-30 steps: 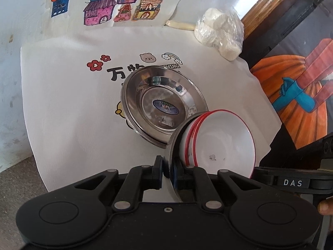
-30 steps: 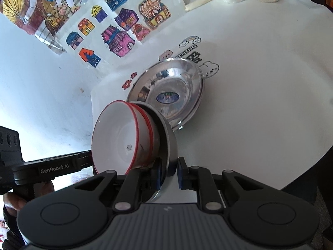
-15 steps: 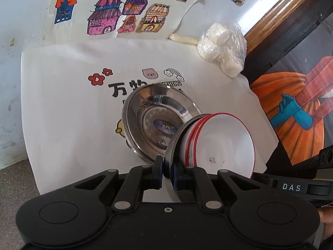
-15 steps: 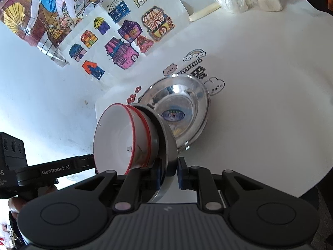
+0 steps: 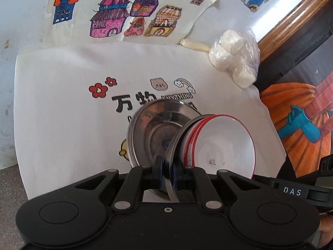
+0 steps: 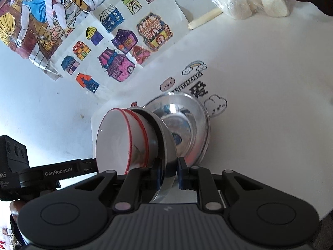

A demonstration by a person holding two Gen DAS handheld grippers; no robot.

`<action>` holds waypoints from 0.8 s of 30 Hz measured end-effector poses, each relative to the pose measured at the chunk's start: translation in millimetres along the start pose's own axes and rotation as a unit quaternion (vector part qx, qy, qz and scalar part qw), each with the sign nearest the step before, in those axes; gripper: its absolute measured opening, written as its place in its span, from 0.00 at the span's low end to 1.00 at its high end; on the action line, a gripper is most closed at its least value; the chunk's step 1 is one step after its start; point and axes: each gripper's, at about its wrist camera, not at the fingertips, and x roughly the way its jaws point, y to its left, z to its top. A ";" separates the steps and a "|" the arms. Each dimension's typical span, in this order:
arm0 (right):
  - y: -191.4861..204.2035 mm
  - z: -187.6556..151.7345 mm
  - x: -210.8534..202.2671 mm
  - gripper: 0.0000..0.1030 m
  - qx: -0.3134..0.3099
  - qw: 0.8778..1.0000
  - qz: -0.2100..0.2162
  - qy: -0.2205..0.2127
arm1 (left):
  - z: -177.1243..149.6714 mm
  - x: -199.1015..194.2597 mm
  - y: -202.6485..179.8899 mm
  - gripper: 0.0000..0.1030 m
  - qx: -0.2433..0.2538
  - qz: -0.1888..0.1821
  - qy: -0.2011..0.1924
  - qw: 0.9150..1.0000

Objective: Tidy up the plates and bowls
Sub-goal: 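Lower the bowl stack with both grippers onto the steel plate stack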

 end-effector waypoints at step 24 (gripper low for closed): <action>-15.4 33.4 31.2 0.17 0.006 0.999 0.022 -0.030 | 32.4 31.8 8.5 0.07 -0.033 0.017 -0.018 0.999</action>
